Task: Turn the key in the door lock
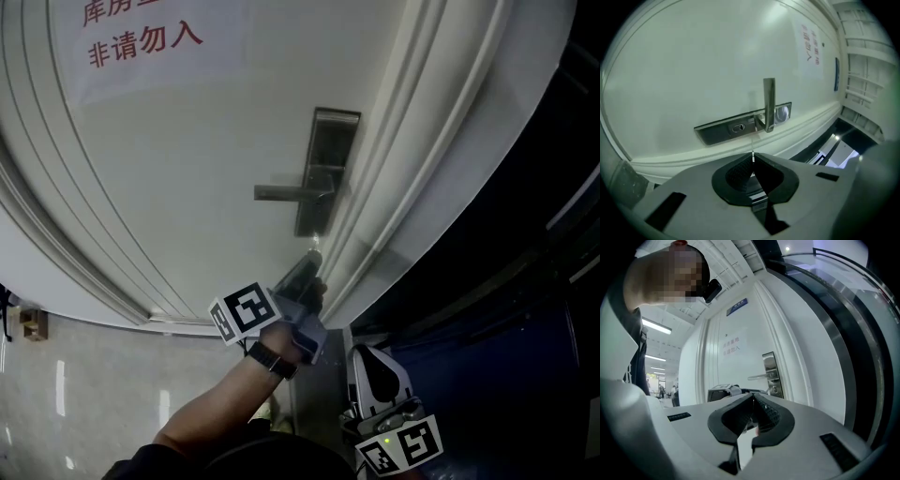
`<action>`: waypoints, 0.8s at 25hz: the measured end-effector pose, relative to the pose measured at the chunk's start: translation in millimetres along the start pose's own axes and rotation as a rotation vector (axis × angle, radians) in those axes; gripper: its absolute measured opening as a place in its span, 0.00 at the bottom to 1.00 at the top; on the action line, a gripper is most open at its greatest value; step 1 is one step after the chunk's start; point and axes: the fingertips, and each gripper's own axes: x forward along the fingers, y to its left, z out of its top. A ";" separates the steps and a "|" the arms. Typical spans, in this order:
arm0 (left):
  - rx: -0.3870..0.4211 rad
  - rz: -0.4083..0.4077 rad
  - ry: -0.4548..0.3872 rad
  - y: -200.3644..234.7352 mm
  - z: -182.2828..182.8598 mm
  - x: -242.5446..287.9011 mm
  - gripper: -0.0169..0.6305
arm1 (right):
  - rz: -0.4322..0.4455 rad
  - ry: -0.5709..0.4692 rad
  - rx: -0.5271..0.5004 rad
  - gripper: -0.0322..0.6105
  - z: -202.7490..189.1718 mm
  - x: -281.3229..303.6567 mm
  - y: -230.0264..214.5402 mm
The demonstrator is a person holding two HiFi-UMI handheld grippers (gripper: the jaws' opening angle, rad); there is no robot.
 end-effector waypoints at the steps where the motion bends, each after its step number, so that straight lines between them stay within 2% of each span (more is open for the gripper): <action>1: -0.016 0.001 0.000 3.7 2.5 4.9 0.04 | -0.005 0.000 0.001 0.07 -0.1 3.9 -2.8; 20: -0.168 -0.017 -0.029 25.3 20.3 46.6 0.04 | -0.035 0.015 0.009 0.07 -7.6 33.6 -32.3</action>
